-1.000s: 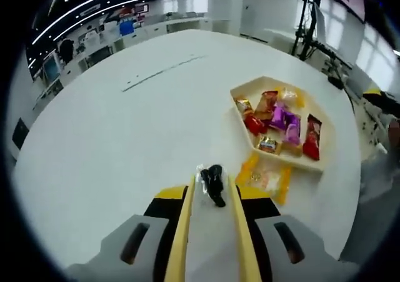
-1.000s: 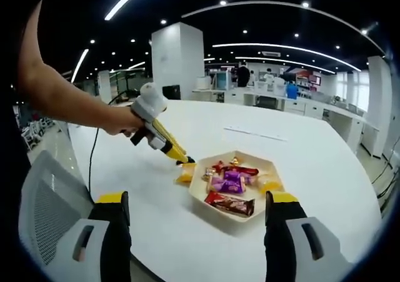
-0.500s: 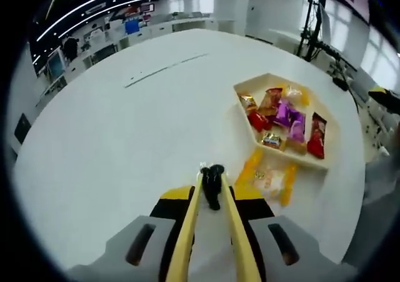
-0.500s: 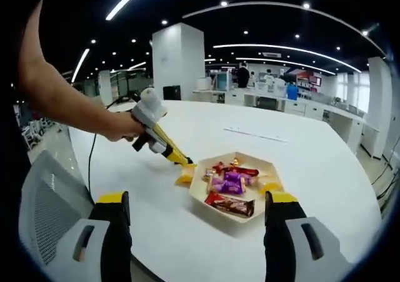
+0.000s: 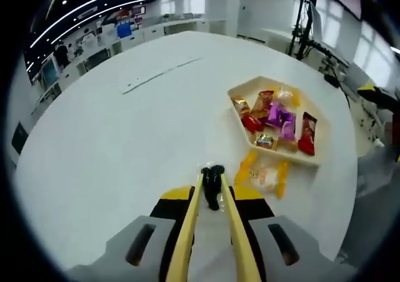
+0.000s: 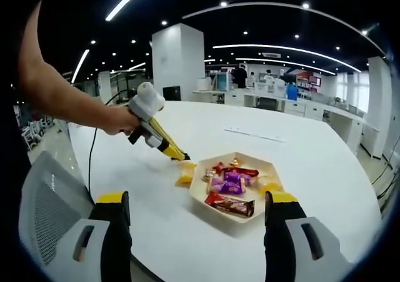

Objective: Place the target food into the container with the food tongs after gripping and lifting it, then release it inside without dropping or visibly crushing the food.

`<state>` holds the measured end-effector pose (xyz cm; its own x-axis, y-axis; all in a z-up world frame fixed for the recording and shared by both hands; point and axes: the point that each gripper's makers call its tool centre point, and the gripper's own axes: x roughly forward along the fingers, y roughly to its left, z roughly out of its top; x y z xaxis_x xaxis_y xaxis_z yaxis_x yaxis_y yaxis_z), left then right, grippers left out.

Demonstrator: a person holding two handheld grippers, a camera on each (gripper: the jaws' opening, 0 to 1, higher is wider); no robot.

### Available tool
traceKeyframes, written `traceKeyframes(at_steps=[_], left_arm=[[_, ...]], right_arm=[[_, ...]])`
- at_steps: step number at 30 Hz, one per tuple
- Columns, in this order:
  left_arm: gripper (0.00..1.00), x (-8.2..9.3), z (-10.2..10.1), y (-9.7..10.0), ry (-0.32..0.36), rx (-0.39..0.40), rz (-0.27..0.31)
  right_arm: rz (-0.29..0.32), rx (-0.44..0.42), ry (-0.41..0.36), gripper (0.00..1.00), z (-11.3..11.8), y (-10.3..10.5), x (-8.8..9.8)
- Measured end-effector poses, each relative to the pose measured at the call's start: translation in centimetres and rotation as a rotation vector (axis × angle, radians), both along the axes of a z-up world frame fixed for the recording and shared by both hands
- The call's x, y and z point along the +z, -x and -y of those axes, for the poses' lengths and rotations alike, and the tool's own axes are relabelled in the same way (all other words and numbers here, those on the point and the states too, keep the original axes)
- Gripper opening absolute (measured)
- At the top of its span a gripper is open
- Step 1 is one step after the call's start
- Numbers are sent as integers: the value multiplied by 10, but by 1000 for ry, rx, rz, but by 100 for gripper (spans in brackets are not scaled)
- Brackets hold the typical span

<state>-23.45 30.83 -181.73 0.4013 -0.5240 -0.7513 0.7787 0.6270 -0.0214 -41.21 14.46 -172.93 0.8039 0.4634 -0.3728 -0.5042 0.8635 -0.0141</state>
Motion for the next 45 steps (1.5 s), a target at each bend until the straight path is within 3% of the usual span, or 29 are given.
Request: traceKeyframes(at_steps=[9, 13, 14, 15, 18, 23, 25, 27, 30, 33, 45], left_arm=[[17, 13, 3, 2, 11, -37, -17], [17, 18, 1, 1, -8, -68, 1], [17, 20, 0, -1, -2, -68, 1], [17, 24, 5, 1, 45, -85, -14], [17, 24, 2, 0, 7, -98, 5], [17, 27, 1, 2, 4, -130, 12], [17, 28, 1, 1, 6, -135, 18], [17, 30, 0, 4, -2, -153, 28], [18, 34, 3, 8, -1, -222, 48], [17, 34, 1, 8, -11, -220, 45], [17, 43, 11, 12, 3, -247, 49]], right_arm=[[3, 7, 5, 88, -1, 1, 0], [6, -1, 3, 88, 0, 0, 0], [8, -4, 3, 89, 1, 0, 1], [12, -11, 9, 90, 3, -1, 1], [-1, -18, -10, 94, 3, -1, 1], [-3, -13, -9, 100, 2, -2, -1], [4, -5, 0, 100, 1, -1, 0], [53, 4, -2, 100, 0, -3, 7], [43, 6, -9, 100, 0, -2, 6], [41, 24, -44, 100, -5, 0, 9], [13, 18, -32, 100, -5, 1, 5]])
